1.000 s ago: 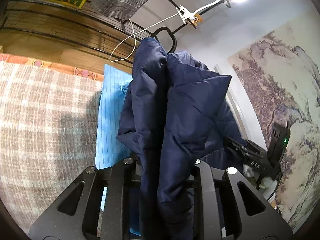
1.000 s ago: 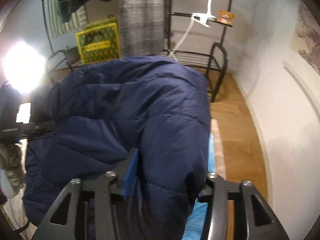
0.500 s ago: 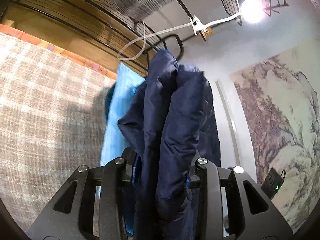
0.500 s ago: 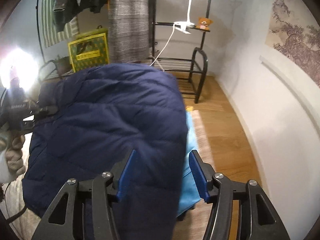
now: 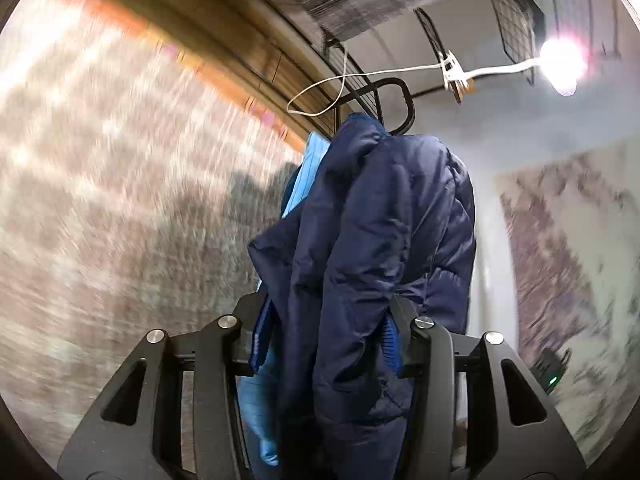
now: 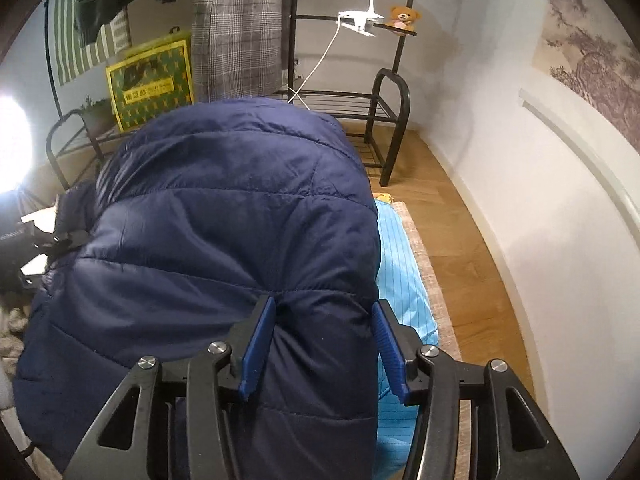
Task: Fold large clothes
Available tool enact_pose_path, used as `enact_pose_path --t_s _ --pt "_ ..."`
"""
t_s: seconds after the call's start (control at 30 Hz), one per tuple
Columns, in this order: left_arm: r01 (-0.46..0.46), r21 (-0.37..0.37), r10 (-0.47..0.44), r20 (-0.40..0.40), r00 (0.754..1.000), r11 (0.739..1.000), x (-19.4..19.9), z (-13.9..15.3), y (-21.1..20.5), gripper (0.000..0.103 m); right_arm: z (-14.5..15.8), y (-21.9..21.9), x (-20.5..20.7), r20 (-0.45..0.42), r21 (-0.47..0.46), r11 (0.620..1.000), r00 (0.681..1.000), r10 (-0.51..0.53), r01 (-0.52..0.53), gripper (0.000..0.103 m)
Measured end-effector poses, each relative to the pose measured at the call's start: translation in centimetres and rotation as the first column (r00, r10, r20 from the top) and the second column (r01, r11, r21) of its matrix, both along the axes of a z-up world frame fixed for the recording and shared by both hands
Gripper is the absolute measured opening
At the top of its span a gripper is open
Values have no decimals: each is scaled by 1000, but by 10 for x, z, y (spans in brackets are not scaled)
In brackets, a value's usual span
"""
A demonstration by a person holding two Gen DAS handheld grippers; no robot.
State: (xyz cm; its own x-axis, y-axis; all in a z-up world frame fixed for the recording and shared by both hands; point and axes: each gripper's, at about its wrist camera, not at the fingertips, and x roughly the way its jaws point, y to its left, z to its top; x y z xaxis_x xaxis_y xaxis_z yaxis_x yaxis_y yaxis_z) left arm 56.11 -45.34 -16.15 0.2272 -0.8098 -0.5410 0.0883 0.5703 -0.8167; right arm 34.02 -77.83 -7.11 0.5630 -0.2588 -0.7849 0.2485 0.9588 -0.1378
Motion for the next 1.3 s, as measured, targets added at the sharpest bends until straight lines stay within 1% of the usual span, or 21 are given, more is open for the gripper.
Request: enact_pose_path --t_s 0.13,0.27,0.3,0.47,0.57,0.7,0.83,0.93,1.03,1.07,1.13,1.2,1.3 --pt "0 31 -1 57 998 1000 -6 25 10 47 10 -9 -15 41 40 999 998 -36 35 51" --pt "9 88 -23 162 987 996 -18 58 22 47 25 -10 -32 78 49 998 996 -41 37 51" --pt "5 98 -23 185 982 995 -23 67 26 47 31 -8 -37 89 50 998 995 -39 35 51" --pt "1 109 -27 241 970 994 -47 100 45 47 65 1 -59 151 53 998 988 -30 23 51" --pt "12 130 -50 294 955 991 -69 123 52 47 89 14 -76 188 48 999 982 -15 6 51" --pt "35 183 -101 369 924 983 -104 157 55 47 116 30 -98 228 44 999 974 3 -14 52" --pt "56 219 -144 411 900 974 -139 179 60 47 140 51 -126 268 34 999 963 25 -36 52" --pt "70 241 -176 450 876 968 -166 197 69 47 157 67 -151 295 34 998 955 40 -52 52" --pt "78 287 -218 495 841 955 -197 216 75 47 172 84 -176 316 25 997 947 57 -68 52" --pt "78 303 -232 515 825 950 -210 224 79 47 175 89 -183 321 22 997 945 63 -74 52" --pt "70 324 -246 542 803 944 -230 235 85 47 183 99 -200 334 17 996 940 74 -84 52" --pt "54 348 -259 575 776 936 -254 249 92 47 193 109 -217 350 16 995 933 84 -95 52" --pt "33 363 -265 613 745 931 -284 266 105 47 205 120 -242 370 10 995 925 87 -98 53"
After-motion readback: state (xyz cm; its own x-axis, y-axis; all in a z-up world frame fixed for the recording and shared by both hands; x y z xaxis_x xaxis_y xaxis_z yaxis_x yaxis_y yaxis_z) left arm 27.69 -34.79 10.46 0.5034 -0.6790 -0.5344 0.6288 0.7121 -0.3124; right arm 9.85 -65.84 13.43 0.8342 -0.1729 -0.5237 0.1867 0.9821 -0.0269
